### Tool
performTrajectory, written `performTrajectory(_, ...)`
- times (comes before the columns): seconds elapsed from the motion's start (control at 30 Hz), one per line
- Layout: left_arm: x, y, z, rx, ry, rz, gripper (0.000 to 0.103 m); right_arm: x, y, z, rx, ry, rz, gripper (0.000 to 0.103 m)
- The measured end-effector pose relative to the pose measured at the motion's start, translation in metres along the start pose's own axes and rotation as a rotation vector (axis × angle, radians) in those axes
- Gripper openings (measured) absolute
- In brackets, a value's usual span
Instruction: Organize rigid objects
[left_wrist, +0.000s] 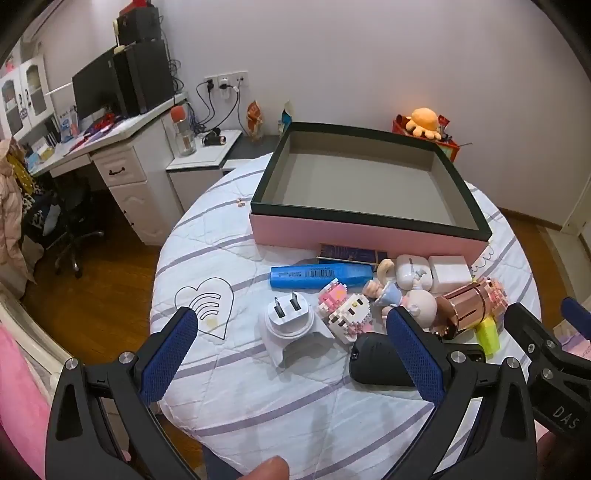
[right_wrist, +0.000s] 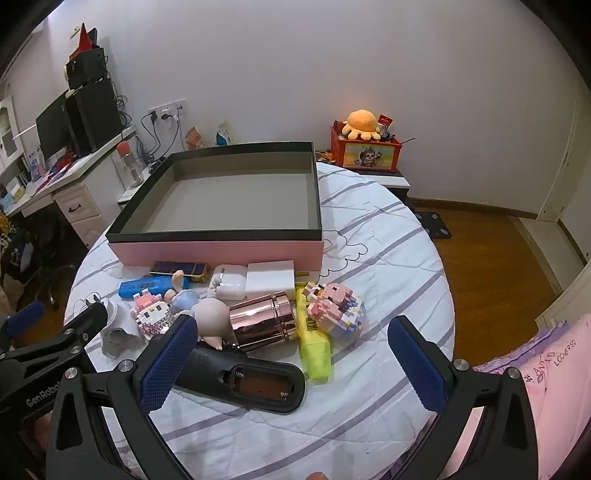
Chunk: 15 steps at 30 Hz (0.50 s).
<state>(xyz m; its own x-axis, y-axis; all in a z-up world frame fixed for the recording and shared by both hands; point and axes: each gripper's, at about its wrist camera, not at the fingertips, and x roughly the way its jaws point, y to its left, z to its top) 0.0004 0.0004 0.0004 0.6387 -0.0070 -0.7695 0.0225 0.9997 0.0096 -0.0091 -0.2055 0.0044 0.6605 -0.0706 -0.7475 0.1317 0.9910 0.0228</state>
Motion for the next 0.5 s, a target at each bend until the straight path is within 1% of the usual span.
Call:
performTrajectory(0.13,-0.004,-0.001,0.001,-0.007,0.011,-0.006,0.103,-0.002,-0.003,0.001,-0.002,-0.006,-0.001,0.103)
performTrajectory(0.27,-0.014,0.001,0.004,0.008,-0.034,0.008,0.103,-0.007,-0.005,0.005,-0.004,-0.018,-0.008,0.103)
performTrajectory(0.33,-0.025,-0.001,0.012,0.014,-0.046,0.022,0.103,-0.015,-0.010,0.006,0.004,-0.040,-0.013,0.103)
performTrajectory(0.5,-0.037,0.005,0.020,0.000,-0.091,0.041,0.103,-0.024,-0.012,0.008,0.007,-0.055,-0.012,0.103)
